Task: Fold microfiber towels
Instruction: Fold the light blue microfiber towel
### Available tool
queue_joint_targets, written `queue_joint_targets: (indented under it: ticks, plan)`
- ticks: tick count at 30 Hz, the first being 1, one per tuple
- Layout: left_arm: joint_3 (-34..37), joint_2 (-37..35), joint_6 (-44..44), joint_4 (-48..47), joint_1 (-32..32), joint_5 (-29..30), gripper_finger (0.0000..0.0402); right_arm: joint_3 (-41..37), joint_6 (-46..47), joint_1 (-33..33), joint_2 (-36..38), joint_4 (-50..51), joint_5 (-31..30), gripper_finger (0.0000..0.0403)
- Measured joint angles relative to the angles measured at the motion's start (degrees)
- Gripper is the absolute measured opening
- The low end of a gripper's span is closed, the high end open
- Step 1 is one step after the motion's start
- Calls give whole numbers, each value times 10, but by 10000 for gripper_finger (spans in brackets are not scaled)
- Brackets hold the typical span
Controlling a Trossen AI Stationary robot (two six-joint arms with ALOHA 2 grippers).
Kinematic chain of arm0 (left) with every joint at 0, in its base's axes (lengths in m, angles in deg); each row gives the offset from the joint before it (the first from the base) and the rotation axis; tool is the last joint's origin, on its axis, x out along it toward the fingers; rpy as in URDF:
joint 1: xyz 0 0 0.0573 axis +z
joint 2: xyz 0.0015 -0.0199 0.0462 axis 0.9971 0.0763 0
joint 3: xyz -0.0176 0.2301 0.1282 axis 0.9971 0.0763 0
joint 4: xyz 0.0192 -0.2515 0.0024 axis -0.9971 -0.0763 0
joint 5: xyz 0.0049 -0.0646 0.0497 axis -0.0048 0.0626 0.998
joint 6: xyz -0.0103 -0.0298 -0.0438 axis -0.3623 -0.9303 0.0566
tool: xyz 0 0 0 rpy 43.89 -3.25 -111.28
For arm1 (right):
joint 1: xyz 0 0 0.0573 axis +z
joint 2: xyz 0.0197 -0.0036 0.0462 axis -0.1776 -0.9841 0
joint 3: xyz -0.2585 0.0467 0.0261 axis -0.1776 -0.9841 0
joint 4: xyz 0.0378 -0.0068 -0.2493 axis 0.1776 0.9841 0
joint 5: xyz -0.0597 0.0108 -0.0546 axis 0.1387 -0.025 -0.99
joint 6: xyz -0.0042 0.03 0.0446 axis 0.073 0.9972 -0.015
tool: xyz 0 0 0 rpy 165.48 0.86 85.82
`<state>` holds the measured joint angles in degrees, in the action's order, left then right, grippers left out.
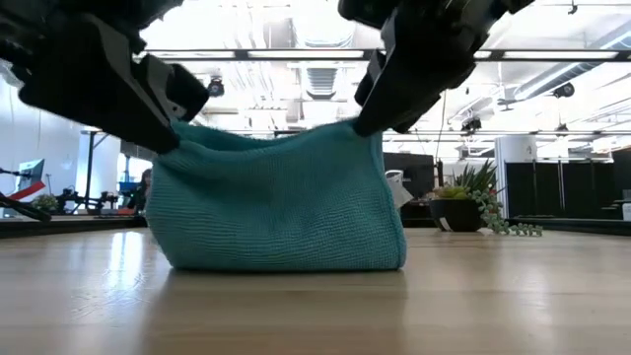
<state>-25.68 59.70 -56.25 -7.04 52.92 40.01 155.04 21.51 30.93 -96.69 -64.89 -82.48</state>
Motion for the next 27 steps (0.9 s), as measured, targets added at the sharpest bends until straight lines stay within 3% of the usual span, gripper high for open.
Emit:
queue_joint_targets:
  ticks: [13, 20, 27]
  plan:
    - [18, -8, -10, -8, 10, 112, 0, -1, -14, -51, 0, 41, -16, 9]
    - [24, -28, -39, -74, 19, 187, 0, -1, -12, -76, 0, 63, -49, 9]
    - [45, -37, -55, -79, 48, 212, 0, -2, -10, -105, 0, 72, -90, 9]
